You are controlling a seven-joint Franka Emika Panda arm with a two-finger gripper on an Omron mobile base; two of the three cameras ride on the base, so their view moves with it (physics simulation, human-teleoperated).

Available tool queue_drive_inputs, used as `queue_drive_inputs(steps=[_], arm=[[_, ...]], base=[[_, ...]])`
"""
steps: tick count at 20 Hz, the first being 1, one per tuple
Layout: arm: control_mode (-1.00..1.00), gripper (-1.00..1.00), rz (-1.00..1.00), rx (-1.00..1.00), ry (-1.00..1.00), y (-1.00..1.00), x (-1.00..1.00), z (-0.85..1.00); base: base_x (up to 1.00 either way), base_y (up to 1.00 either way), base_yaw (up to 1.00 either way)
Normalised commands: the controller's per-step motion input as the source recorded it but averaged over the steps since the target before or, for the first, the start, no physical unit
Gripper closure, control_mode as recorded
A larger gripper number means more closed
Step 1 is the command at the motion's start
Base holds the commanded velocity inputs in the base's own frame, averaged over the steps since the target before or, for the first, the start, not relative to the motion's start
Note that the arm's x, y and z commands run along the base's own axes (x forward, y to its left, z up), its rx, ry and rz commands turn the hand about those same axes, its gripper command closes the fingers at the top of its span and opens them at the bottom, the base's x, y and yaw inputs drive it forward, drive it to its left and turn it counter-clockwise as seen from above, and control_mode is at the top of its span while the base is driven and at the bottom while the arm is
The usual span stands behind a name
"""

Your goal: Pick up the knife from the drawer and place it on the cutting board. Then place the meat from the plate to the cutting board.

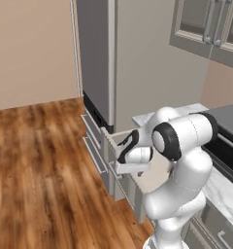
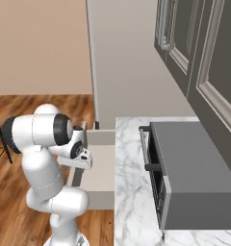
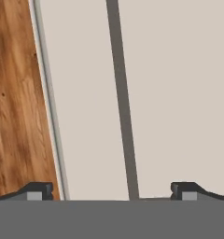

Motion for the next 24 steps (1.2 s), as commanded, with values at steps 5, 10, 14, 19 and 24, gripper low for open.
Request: queue_drive_inputs(steps=[5,10,14,19,24], arm=[[-1.00,-1.00,0.00,0.00,0.00,0.85,0.02,-0.59],[-1.00,-1.00,0.00,0.00,0.00,1.00,0.01,-0.49],[-1.00,-1.00,0.00,0.00,0.00,1.00,0.00,-0.54],[-1.00,-1.00,0.00,0.00,0.05,1.00,0.00,-0.54],[-1.00,-1.00,0.00,-0.03,0.12,0.89,0.00,-0.11]], base=[[0.00,0.00,0.00],[0.00,0.00,0.00],[0.00,0.00,0.00],[0.00,0.00,0.00],[0.00,0.00,0.00]])
